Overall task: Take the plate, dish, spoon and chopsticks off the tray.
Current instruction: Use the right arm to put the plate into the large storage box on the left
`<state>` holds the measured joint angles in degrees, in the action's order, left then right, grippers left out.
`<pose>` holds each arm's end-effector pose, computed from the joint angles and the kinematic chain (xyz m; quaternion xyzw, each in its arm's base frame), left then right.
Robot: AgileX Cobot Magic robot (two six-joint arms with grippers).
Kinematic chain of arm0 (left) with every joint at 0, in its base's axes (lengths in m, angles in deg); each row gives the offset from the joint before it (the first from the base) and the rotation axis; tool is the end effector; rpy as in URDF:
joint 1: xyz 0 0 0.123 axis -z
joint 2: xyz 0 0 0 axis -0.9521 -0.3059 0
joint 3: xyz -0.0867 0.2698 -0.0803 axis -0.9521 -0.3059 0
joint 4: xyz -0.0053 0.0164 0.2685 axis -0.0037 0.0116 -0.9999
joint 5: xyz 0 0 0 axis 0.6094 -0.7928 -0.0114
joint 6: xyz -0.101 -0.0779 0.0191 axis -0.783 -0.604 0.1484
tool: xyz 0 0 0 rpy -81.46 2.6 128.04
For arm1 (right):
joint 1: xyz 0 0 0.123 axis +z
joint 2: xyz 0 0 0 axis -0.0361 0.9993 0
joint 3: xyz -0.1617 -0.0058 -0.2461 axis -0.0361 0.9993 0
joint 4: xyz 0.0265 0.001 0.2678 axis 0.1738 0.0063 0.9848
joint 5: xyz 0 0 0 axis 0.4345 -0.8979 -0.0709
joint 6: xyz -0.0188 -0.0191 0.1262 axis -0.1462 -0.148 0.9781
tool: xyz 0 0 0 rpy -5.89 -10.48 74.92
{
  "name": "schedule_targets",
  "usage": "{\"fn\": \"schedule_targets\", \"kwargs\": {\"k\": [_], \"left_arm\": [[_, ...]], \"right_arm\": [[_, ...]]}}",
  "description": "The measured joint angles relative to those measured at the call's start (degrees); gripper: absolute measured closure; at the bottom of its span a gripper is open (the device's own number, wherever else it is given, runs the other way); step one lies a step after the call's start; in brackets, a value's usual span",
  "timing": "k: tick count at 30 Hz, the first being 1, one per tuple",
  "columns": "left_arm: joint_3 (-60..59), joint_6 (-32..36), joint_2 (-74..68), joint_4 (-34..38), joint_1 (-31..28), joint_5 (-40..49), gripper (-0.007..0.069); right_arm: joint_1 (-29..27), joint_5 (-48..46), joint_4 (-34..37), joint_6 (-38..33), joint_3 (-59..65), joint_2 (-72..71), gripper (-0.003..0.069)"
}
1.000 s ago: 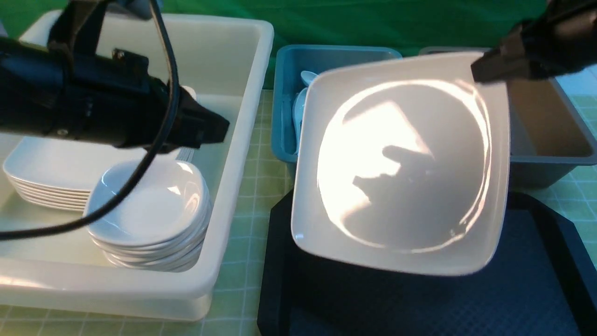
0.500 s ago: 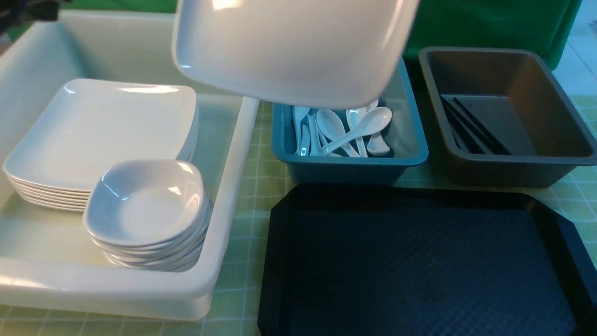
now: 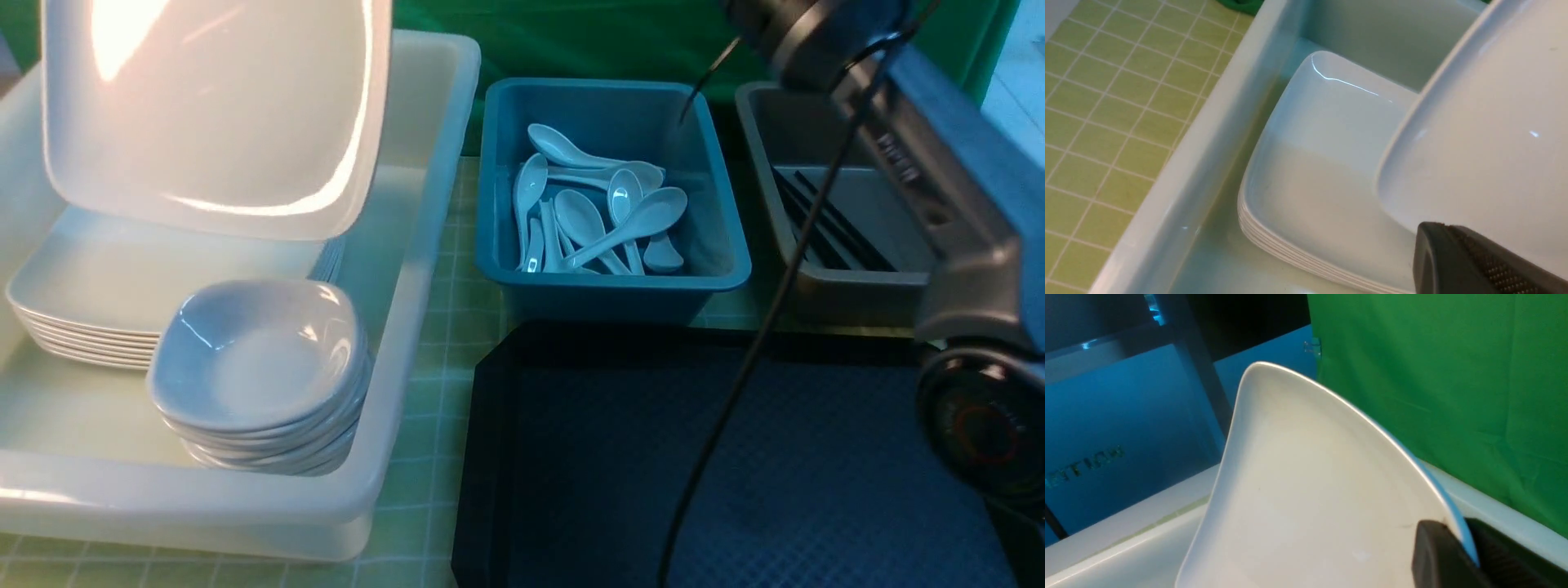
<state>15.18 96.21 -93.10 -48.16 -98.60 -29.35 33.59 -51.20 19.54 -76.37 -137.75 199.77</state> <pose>0.2773 0.0950 0.4069 -0.1749 0.8751 -0.0507 0.4484 0.4647 0.3895 0.3908 -0.2677 0.6868 0.3884 0.5529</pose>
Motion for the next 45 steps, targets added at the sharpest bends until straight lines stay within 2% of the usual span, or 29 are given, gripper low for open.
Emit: {"fn": "schedule_targets", "kwargs": {"k": [12,19,29,31,33,34,36,38,41,45], "left_arm": [[0.0,3.24,1.62,4.17,0.0,1.5,0.0639],[0.0,3.84,2.48,4.33,0.0,1.56,0.0639],[0.0,3.97,2.48,4.79,0.0,1.77,0.0639],[0.0,4.02,2.48,5.01,0.0,1.88,0.0638],[0.0,4.02,2.48,5.16,0.0,2.3,0.0638],[0.0,4.02,2.48,5.16,0.0,2.36,0.0638],[0.0,4.02,2.48,5.16,0.0,2.48,0.0638],[0.0,4.09,2.48,5.27,0.0,2.52,0.0638],[0.0,4.22,2.48,5.56,0.0,2.66,0.0638],[0.0,4.29,2.48,5.62,0.0,2.66,0.0638]], "right_arm": [[7.02,13.98,0.1,-9.91,0.0,6.63,0.063],[8.37,18.05,0.35,-11.35,0.0,9.44,0.063],[8.37,19.22,1.01,-9.84,0.0,10.45,0.0616],[8.37,19.35,1.24,-9.84,0.0,10.45,0.0585],[8.31,19.71,1.23,-9.84,0.0,10.45,0.0498],[8.25,19.78,1.23,-9.84,0.0,10.45,0.0491],[8.2,19.85,1.18,-9.84,0.0,10.45,0.0425],[8.25,19.78,0.25,-9.84,0.0,10.45,0.0329],[8.25,19.35,-0.81,-9.84,0.0,10.45,0.0295],[8.25,18.86,-1.4,-9.84,0.0,10.45,0.03]]}}
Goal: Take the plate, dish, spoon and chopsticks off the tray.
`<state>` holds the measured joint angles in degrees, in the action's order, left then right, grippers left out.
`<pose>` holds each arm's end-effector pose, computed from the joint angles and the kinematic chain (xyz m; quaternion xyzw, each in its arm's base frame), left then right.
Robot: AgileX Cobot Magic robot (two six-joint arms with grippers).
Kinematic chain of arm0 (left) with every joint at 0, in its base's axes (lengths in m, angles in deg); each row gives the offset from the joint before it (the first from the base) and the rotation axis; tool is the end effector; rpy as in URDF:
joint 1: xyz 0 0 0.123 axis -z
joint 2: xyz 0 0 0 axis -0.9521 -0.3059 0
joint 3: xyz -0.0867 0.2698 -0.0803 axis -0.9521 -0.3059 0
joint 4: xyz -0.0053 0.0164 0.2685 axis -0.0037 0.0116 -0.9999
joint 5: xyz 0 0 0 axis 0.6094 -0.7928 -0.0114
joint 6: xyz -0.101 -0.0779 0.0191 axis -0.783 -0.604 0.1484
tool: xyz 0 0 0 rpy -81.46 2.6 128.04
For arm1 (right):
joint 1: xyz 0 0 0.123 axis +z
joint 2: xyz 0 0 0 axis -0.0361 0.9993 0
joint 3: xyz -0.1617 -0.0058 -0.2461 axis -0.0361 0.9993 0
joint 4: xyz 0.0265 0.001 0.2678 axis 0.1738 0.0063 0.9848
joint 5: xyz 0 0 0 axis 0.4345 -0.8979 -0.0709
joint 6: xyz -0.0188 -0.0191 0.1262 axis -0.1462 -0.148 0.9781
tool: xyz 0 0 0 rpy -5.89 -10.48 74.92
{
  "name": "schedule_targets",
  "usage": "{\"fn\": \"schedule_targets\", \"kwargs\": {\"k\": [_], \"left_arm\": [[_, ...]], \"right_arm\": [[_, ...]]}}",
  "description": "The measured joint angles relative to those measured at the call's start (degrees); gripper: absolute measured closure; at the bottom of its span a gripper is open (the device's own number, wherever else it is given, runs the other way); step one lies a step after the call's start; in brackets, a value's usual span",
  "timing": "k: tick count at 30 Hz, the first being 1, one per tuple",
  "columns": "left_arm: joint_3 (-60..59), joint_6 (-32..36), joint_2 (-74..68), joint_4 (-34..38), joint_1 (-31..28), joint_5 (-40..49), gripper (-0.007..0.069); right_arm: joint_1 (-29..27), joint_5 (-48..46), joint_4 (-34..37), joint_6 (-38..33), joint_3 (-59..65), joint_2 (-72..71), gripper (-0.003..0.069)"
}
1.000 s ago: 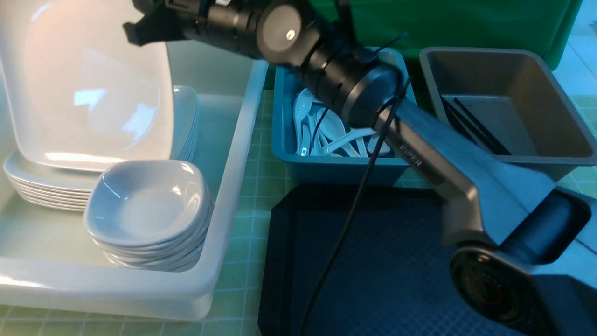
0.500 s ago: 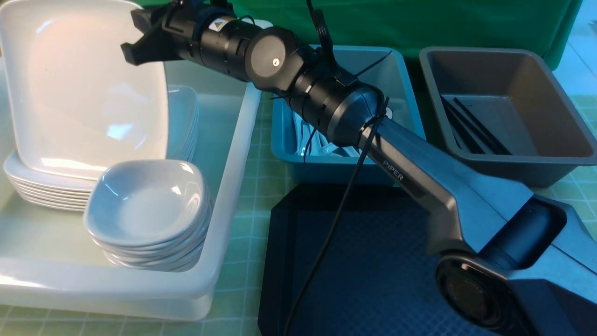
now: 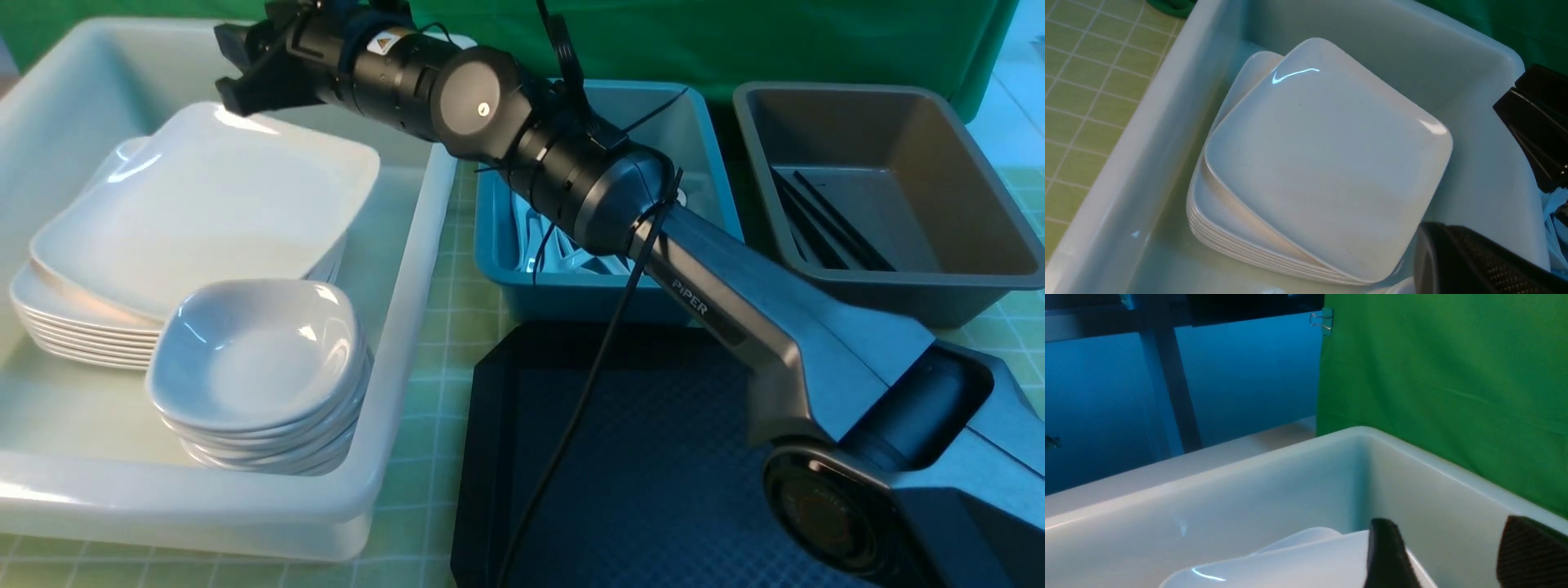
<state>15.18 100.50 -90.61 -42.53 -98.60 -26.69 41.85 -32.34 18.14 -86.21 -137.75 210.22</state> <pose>0.2664 0.0777 0.4191 -0.1416 0.8720 -0.0818 0.4614 0.4592 0.4671 0.3066 -0.2871 0.6551 0.3303 0.6159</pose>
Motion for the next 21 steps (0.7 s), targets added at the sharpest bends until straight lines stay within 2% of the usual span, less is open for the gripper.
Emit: {"fn": "schedule_targets", "kwargs": {"k": [3,5,7,8,9,10,12,16,17,19,21], "left_arm": [[0.0,0.15,0.0,0.0,0.0,0.0,0.0638],[0.0,0.41,0.0,0.0,0.0,0.0,0.0638],[0.0,1.26,-0.18,0.05,0.0,0.2,0.0638],[0.0,2.62,-0.71,1.02,0.0,0.8,0.0638],[0.0,4.23,-1.36,2.73,0.0,1.34,0.0638],[0.0,4.55,-1.49,3.07,0.0,1.33,0.0638],[0.0,7.89,-3.04,6.55,0.75,1.89,0.0638],[0.0,10.63,-7.03,7.5,7.95,0.98,0.0638],[0.0,10.7,-7.48,7.33,9.06,0.83,0.0638],[0.33,9.19,-11.03,4.35,16.74,-1.9,0.0638],[2.31,5.89,-15.06,1.03,21.84,-2.26,0.0638]], "right_arm": [[0.0,-1.26,-0.99,0.0,0.0,0.0,0.0319],[0.0,-4.23,-2.57,0.01,0.0,-0.46,0.0361],[-0.17,-9.78,-5.87,1.03,0.0,-1.8,0.0433],[-0.76,-17.78,-9.71,5.46,0.0,-4.13,0.0519],[-1.19,-21.43,-11.45,7.94,0.0,-5.48,0.0559],[-1.3,-22.37,-11.85,8.51,0.0,-5.85,0.0569],[-2.84,-32.36,-15.68,13.84,0.0,-9.78,0.0629],[-7.1,-52.05,-24.24,19.11,-0.26,-18.43,0.0651],[-7.32,-52.6,-24.65,19.97,-0.16,-18.81,0.0651],[-10.35,-56.15,-28.57,23.56,1.99,-23.61,0.0651],[-12.46,-56.82,-29.86,24.56,5.2,-27.04,0.0651]]}}
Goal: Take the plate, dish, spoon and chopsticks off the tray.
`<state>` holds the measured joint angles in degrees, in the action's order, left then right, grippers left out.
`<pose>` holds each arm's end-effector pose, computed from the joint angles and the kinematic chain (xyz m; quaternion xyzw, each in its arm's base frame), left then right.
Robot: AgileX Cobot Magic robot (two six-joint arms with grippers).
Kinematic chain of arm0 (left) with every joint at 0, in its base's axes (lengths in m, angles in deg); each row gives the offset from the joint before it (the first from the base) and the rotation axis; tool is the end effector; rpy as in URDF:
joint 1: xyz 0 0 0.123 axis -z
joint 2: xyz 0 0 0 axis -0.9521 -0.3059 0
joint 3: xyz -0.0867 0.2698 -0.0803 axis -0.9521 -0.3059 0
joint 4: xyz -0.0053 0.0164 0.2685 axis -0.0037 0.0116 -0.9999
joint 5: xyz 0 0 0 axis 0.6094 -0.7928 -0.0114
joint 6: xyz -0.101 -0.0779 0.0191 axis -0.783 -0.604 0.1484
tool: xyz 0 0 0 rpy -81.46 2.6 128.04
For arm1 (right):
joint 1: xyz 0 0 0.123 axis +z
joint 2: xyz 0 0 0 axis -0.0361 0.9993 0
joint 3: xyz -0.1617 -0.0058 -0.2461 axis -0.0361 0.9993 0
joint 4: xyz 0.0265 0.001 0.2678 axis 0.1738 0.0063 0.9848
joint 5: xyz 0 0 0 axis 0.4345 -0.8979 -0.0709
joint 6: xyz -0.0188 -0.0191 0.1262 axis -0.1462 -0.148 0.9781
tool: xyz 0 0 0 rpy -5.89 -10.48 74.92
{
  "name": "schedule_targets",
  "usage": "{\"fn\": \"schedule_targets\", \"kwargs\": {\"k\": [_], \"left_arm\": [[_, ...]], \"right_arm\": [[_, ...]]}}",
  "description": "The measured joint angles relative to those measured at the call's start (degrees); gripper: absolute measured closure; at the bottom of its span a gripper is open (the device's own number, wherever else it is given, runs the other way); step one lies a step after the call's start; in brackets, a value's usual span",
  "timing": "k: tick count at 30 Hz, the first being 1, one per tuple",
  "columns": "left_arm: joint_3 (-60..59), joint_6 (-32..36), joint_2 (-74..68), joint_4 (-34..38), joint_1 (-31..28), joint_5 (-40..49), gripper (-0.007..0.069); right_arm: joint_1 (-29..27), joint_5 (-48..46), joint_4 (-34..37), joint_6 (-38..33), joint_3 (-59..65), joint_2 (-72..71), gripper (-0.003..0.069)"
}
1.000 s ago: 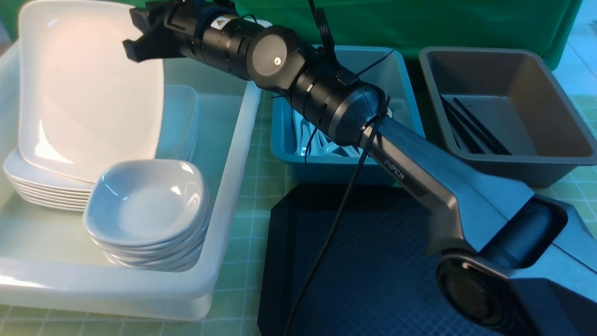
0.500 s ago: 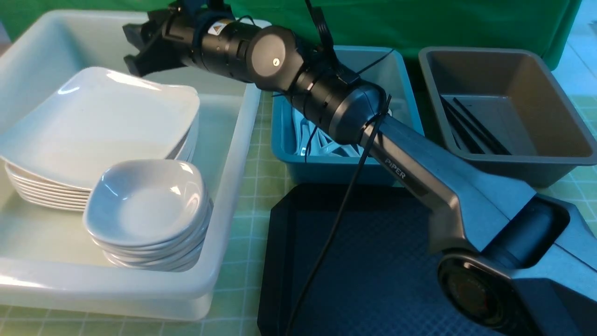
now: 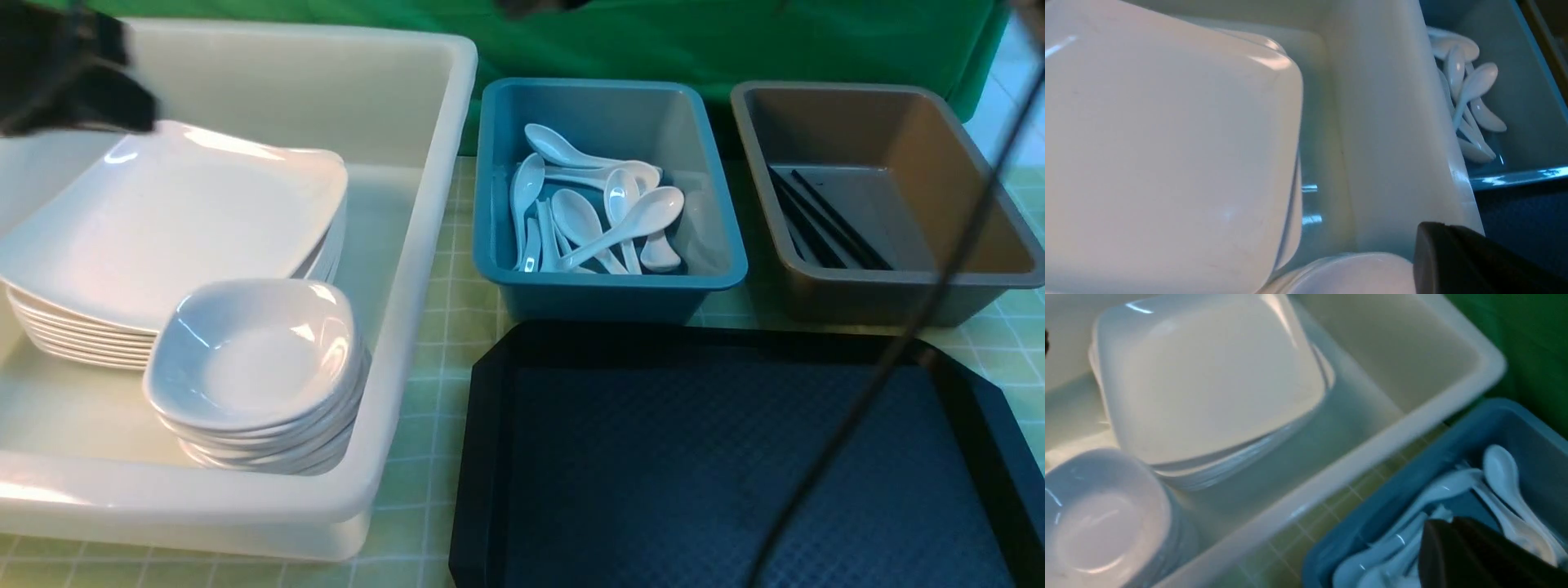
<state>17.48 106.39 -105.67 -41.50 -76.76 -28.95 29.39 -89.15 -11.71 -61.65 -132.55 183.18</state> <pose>0.3505 -0.0213 0.3554 0.0428 0.9159 -0.1629 0.3644 0.4109 0.2816 0.4297 -0.3447 0.8298 0.1754 0.4022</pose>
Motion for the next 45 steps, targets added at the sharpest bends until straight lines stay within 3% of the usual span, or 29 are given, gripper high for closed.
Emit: {"fn": "schedule_targets", "kwargs": {"k": [4,11,21,24,31,36,45], "left_arm": [[7.03,-2.4,-9.74,-5.96,7.01,-0.13,0.0638],[22.06,-3.86,-28.27,-8.12,9.73,-1.45,0.0638],[33.01,-3.76,-43.26,-7.73,9.73,-0.94,0.0638],[33.71,-3.89,-45.66,-10.54,9.73,-2.4,0.0638],[35.33,-5.98,-46.36,-13.83,9.79,-6.75,0.0638],[39.48,-2.69,-44.12,-5.17,9.73,1.13,0.0638],[38.98,-1.64,-24.47,-4.06,9.85,8.67,0.0638]], "right_arm": [[-3.41,-0.44,-1.34,0.38,13.27,-8.99,0.0652],[-6.3,-0.04,-5.12,-0.57,35.56,-22.68,0.0652],[-7.96,3.47,-5.91,-1.16,41.35,-29.22,0.0649],[-7.96,3.7,-5.91,-1.45,41.36,-29.33,0.0649],[-7.96,3.69,-5.91,-1.59,41.47,-29.5,0.0649],[-7.96,3.54,-6.29,-1.59,41.47,-29.63,0.0648],[-8.0,4.09,-20.87,6.56,43.13,-40.7,0.0652]]}}
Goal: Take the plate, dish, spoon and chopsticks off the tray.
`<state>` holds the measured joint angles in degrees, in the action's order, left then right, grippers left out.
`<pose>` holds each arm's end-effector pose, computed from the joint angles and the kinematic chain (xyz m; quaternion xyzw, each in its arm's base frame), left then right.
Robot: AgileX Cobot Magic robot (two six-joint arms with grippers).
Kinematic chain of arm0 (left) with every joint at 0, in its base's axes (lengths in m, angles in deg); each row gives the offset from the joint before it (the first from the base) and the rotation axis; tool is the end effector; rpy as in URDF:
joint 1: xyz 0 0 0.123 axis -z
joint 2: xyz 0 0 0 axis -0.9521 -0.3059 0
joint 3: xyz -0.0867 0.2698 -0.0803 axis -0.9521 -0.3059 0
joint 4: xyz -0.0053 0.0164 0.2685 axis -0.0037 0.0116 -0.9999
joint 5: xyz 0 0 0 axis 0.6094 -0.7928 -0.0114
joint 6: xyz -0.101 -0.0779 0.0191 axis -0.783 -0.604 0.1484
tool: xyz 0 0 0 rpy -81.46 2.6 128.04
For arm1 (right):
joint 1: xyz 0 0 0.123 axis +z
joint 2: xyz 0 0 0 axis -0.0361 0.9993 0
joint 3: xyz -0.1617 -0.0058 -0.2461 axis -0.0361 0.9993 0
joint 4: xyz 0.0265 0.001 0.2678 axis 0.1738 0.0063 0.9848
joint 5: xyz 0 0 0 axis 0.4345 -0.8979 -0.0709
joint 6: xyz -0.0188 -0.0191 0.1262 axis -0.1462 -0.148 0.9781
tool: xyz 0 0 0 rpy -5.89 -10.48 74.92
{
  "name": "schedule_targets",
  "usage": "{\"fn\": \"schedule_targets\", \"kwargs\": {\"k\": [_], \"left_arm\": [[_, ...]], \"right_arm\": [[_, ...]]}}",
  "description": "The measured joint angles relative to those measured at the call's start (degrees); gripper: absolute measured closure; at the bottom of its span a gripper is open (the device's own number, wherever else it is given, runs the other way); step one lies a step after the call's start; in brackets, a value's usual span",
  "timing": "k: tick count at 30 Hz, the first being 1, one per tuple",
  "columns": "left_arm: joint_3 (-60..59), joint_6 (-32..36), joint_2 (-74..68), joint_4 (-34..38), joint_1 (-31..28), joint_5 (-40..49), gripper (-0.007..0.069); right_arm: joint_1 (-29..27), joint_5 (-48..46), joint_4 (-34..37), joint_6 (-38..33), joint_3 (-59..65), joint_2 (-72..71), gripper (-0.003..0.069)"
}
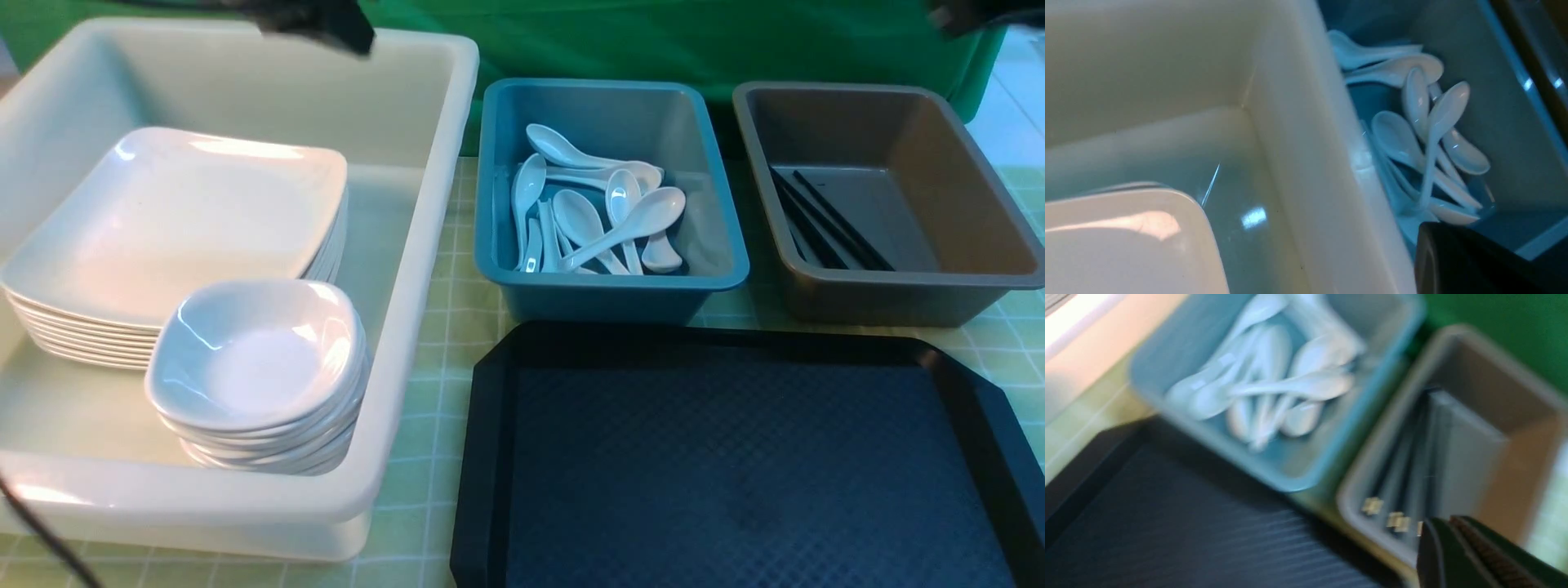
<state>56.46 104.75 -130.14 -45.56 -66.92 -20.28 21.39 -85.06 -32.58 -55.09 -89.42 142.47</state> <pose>0.4557 -0.0894 0.4016 0.1580 0.8900 -0.1698 0.3926 0.2911 0.1076 0.4788 -0.2276 0.8656 -0.0070 0.4460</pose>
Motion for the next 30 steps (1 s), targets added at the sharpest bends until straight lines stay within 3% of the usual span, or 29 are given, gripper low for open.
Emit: {"fn": "schedule_targets", "kwargs": {"k": [6,16,23,30], "left_arm": [[-12.74,0.28,21.12,0.0,0.0,-2.19,0.0638],[-52.47,1.08,56.9,0.11,0.0,-15.51,0.0638],[-73.56,-1.03,78.41,0.82,0.0,-25.58,0.0638],[-81.78,-1.41,87.88,1.16,0.0,-27.43,0.0638]], "right_arm": [[0.0,14.4,-8.17,10.86,16.93,-21.13,0.0652],[0.0,49.54,-20.2,29.8,57.87,-58.81,0.0654],[0.0,55.98,-20.92,32.36,70.44,-71.68,0.0654],[0.0,56.29,-20.92,33.22,71.32,-73.61,0.0636]]}}
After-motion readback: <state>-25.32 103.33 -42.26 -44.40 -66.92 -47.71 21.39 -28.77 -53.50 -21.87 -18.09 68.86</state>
